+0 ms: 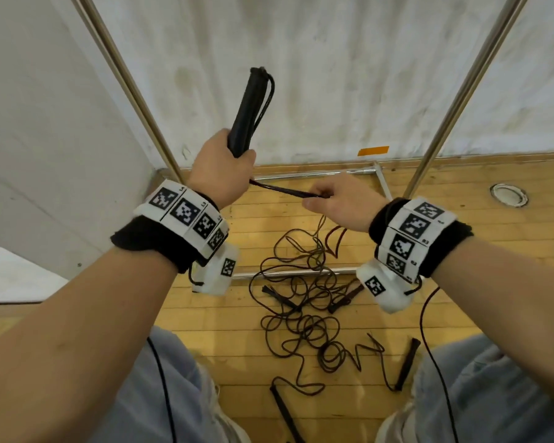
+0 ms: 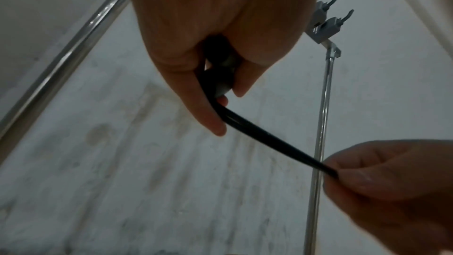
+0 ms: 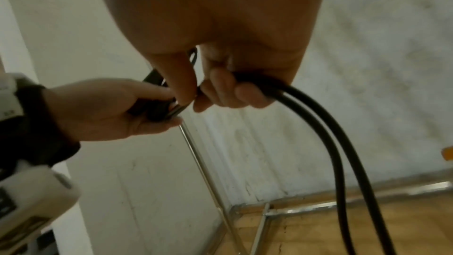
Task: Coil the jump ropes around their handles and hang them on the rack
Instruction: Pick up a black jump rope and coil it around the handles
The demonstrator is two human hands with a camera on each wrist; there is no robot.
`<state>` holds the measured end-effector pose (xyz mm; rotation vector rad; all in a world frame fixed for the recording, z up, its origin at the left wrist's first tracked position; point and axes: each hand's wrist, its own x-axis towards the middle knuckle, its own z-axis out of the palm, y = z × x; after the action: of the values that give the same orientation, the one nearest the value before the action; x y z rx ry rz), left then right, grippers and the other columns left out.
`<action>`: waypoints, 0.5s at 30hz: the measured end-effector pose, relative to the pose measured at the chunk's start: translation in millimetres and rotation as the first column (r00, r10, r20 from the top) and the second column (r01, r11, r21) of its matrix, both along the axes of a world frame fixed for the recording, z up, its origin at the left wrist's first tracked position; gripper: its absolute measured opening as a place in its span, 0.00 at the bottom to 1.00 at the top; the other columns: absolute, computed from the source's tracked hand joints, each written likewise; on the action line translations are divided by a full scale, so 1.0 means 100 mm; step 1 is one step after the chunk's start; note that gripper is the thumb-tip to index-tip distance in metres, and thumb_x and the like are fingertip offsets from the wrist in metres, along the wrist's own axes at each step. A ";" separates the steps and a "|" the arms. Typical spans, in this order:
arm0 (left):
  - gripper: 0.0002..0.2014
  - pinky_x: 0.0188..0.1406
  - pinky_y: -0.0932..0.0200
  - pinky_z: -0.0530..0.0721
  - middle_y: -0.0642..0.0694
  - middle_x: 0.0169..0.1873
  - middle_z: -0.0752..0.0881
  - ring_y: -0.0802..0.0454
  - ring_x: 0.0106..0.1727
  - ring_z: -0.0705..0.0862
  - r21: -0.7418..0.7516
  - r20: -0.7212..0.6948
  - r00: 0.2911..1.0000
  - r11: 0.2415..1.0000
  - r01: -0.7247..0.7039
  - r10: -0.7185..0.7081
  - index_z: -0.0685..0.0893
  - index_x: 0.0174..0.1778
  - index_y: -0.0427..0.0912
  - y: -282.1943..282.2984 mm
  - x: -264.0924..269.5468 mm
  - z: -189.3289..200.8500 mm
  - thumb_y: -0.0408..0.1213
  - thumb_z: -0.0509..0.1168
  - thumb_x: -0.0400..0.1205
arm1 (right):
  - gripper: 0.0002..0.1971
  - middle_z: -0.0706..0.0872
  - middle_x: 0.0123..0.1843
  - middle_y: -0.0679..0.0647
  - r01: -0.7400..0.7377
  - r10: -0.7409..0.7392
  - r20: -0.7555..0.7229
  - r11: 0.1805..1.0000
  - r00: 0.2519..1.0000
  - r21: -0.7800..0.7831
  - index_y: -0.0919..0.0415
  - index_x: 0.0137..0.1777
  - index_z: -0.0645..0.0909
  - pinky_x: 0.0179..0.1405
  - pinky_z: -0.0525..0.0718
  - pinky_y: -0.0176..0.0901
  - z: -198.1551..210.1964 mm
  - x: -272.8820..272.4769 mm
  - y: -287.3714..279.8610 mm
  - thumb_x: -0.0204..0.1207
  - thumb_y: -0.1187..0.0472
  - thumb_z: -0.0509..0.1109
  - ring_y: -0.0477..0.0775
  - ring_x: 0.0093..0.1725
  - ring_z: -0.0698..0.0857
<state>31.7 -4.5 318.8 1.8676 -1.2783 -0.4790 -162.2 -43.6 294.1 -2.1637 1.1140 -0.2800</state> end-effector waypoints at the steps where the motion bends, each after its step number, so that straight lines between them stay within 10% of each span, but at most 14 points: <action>1: 0.08 0.27 0.57 0.85 0.50 0.35 0.81 0.54 0.30 0.84 0.054 0.078 0.997 0.998 0.010 -0.014 0.76 0.55 0.45 0.00 0.02 -0.02 0.40 0.63 0.82 | 0.14 0.74 0.27 0.47 -0.018 0.017 -0.046 0.999 0.999 -0.036 0.48 0.32 0.75 0.28 0.66 0.40 0.02 -0.01 -0.03 0.80 0.50 0.65 0.46 0.28 0.73; 7: 0.12 0.29 0.57 0.86 0.44 0.39 0.85 0.51 0.34 0.87 0.359 0.144 0.971 0.925 0.127 -0.189 0.75 0.60 0.44 0.03 0.05 -0.07 0.44 0.63 0.84 | 0.22 0.74 0.26 0.48 0.063 -0.090 -0.117 0.973 0.989 -0.221 0.53 0.29 0.75 0.25 0.63 0.39 0.10 -0.08 -0.18 0.78 0.40 0.62 0.47 0.26 0.73; 15: 0.25 0.31 0.54 0.82 0.44 0.31 0.82 0.50 0.29 0.82 0.584 0.295 0.825 0.774 0.243 -0.482 0.78 0.42 0.43 0.05 -0.11 -0.15 0.65 0.70 0.71 | 0.10 0.75 0.32 0.44 0.026 -0.019 0.026 0.955 0.999 -0.294 0.55 0.44 0.77 0.26 0.66 0.30 0.21 -0.05 -0.10 0.84 0.54 0.59 0.42 0.31 0.72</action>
<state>20.5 0.4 304.1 2.2586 -2.0066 -0.7078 -167.1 -54.0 315.1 -2.4010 1.1441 -0.5078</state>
